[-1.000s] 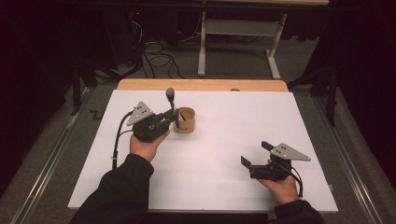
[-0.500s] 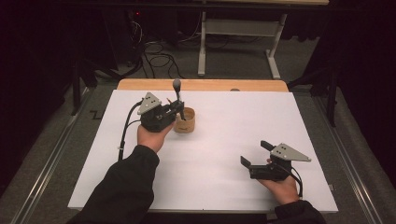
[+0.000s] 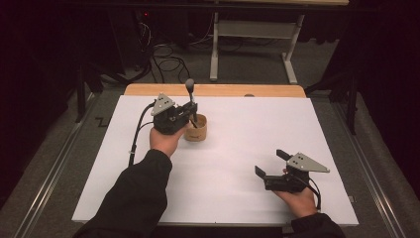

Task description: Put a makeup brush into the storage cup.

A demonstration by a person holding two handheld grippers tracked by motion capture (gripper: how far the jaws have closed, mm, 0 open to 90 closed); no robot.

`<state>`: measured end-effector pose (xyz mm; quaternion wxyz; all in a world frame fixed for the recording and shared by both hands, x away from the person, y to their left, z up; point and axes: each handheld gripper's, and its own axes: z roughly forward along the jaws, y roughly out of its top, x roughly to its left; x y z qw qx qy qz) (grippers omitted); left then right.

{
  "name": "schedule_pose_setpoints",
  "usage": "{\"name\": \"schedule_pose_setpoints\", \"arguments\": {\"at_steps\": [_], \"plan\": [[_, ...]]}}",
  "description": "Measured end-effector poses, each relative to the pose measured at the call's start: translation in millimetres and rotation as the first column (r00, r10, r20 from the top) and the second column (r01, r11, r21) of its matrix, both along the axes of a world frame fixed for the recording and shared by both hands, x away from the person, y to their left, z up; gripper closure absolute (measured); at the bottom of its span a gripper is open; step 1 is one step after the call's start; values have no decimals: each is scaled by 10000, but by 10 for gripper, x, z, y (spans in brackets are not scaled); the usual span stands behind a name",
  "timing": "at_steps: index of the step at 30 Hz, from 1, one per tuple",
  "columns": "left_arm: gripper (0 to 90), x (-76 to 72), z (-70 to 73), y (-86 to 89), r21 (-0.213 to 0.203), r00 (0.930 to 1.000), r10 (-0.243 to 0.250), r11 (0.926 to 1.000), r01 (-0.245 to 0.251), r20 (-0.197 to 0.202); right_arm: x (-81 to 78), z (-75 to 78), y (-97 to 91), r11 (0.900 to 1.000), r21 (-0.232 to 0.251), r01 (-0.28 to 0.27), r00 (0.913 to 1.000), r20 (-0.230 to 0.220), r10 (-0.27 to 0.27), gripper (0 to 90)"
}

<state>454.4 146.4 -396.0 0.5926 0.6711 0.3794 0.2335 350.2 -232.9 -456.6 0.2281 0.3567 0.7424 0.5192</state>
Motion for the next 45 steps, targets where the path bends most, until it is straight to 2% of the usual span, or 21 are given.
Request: {"name": "schedule_pose_setpoints", "arguments": {"at_steps": [9,18,29,41,45], "plan": [[790,76,-27,-76,35,9999,37,10000,-37,-103,-1,5,-8,10000,53,-34,10000,2,34,23],[789,148,-131,-125,215,9988,113,9997,-103,-466,-2,5,-10,10000,66,-28,10000,-21,28,24],[789,176,-226,-187,524,9969,91,9986,-50,-779,6,-5,-4,10000,43,-87,9999,-76,88,28],[789,175,-310,-183,698,9956,208,9975,-144,-918,9,-10,-3,9999,45,-145,9998,-130,146,36],[789,175,-345,-190,886,9951,203,9960,-117,-972,8,-13,1,9999,45,-165,9997,-155,166,38]]}}
